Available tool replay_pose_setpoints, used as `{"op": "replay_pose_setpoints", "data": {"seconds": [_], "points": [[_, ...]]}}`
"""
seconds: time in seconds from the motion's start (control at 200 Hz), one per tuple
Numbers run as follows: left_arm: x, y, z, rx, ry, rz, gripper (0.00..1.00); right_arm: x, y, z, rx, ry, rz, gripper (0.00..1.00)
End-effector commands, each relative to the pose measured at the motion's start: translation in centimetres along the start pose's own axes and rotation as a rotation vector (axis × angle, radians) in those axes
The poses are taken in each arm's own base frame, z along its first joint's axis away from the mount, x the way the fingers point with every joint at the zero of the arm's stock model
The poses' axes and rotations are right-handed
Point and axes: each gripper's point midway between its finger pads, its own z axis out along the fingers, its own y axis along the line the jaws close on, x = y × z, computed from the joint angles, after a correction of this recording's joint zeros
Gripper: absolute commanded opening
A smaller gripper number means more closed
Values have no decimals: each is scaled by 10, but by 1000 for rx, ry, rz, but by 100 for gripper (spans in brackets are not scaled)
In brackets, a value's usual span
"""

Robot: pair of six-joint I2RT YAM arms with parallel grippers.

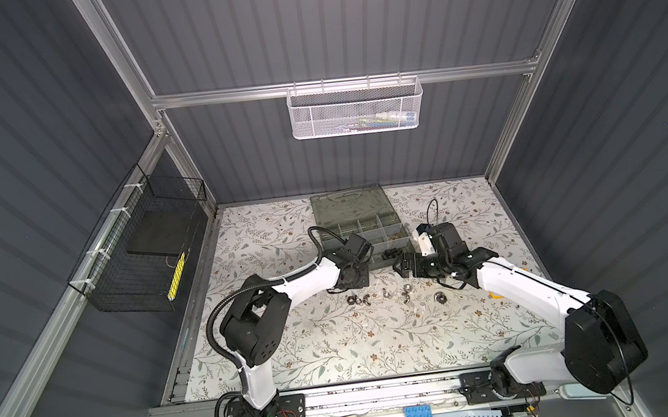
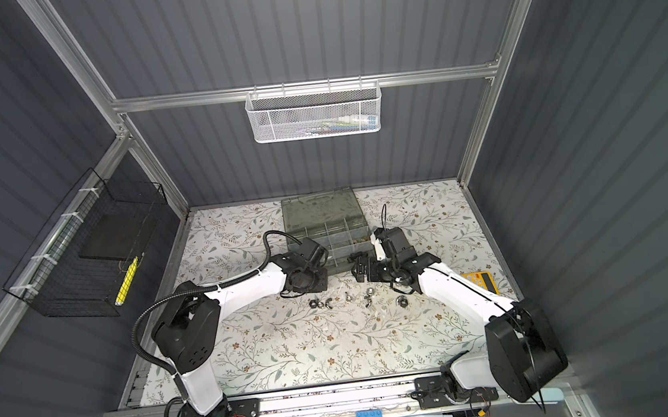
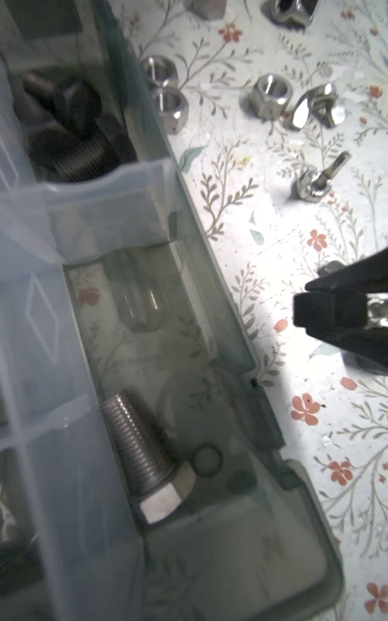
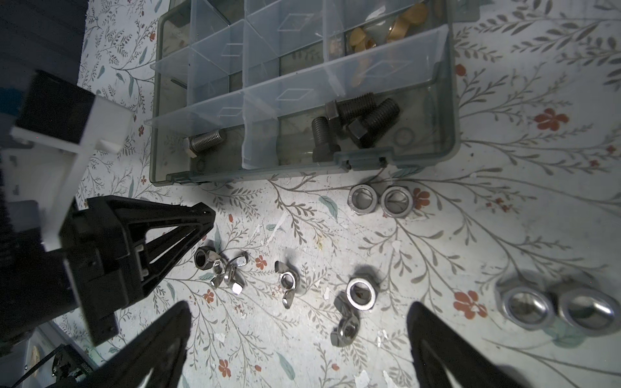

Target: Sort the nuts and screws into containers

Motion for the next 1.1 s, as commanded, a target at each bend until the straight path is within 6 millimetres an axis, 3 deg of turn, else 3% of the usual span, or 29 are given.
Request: {"op": "replay_pose_setpoints", "data": {"seconds": [0.0, 0.26, 0.28, 0.515, 0.725, 0.901, 1.091], "points": [[-17, -14, -25, 57, -42, 12, 11, -7, 10, -8, -31, -8, 18, 99], [-44, -38, -45, 132, -93, 32, 11, -33, 20, -20, -77, -62, 48, 99], [-57, -46, -53, 153, -124, 34, 11, -36, 20, -21, -79, -67, 50, 99], [-99, -73, -60, 197, -188, 74, 10, -69, 4, -35, -109, -131, 150, 99], [-134, -86, -39, 239, -197, 74, 9, -83, -3, -35, -107, -149, 172, 99], [-158, -78, -13, 266, -199, 29, 9, -83, -4, -28, -120, -134, 177, 99], [-168, -65, 19, 276, -179, -15, 9, -74, -9, -13, -130, -101, 196, 99]]}}
